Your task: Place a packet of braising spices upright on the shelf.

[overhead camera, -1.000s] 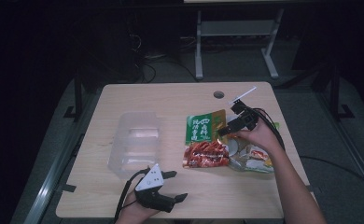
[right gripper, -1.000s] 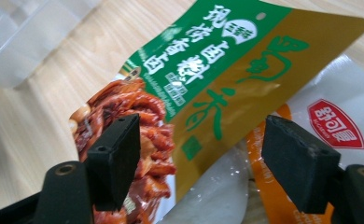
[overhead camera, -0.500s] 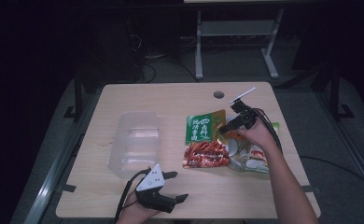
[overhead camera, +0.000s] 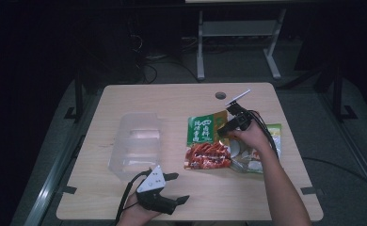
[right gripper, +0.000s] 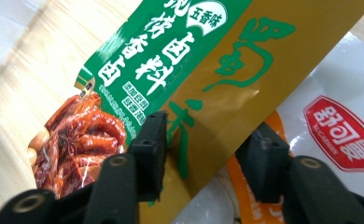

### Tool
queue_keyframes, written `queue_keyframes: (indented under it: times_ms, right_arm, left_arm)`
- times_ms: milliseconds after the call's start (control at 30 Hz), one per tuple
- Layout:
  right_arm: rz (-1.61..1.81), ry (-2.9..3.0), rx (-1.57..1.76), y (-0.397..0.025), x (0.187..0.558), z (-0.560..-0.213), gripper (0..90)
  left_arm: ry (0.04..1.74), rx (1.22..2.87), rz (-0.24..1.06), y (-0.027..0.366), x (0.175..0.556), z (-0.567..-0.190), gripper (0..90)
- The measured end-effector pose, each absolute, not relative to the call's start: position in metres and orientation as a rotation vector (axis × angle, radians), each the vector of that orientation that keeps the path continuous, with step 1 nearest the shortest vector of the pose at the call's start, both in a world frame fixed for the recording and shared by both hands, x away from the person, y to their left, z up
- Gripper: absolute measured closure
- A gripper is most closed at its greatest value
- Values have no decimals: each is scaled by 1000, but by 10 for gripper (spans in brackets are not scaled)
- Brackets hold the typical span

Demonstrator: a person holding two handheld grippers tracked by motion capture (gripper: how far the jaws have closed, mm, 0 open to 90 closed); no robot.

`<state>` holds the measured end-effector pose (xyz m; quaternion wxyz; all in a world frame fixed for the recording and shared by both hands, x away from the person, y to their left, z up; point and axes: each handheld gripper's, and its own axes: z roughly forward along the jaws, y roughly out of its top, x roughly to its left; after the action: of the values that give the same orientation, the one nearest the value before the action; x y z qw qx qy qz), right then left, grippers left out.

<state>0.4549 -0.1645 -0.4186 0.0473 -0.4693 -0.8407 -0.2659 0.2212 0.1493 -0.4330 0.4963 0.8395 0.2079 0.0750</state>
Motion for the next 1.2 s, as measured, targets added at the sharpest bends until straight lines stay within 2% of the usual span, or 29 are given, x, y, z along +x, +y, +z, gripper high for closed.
queue_keyframes:
  times_ms: [33, 67, 100, 133, 200, 333, 600, 933, 1200]
  right_arm:
    - [-826, -2550, -1435, -164, 455, -419, 653]
    - [-826, -2550, -1435, -164, 455, -419, 653]
    - [-843, -2532, -1427, -164, 455, -418, 736]
    - [-844, -2523, -1423, -164, 455, -418, 770]
    - [-862, -2516, -1415, -164, 454, -417, 832]
    - [-884, -2496, -1395, -165, 453, -415, 894]
    - [-1005, -2556, -1322, -163, 437, -400, 900]
    - [-1132, -2572, -1233, -170, 413, -383, 900]
    - [-1241, -2597, -1159, -173, 389, -364, 900]
  left_arm:
    - [506, 2033, 181, 149, 221, -433, 212]
    - [506, 2033, 181, 149, 221, -433, 213]
    - [507, 2033, 181, 149, 221, -433, 213]
    - [513, 2032, 178, 149, 221, -433, 213]
    - [512, 2031, 177, 149, 221, -433, 213]
    - [513, 2029, 174, 149, 221, -433, 213]
    - [558, 1978, 122, 151, 225, -431, 218]
    - [563, 1953, 120, 144, 228, -419, 224]
    - [630, 1937, 117, 131, 249, -418, 226]
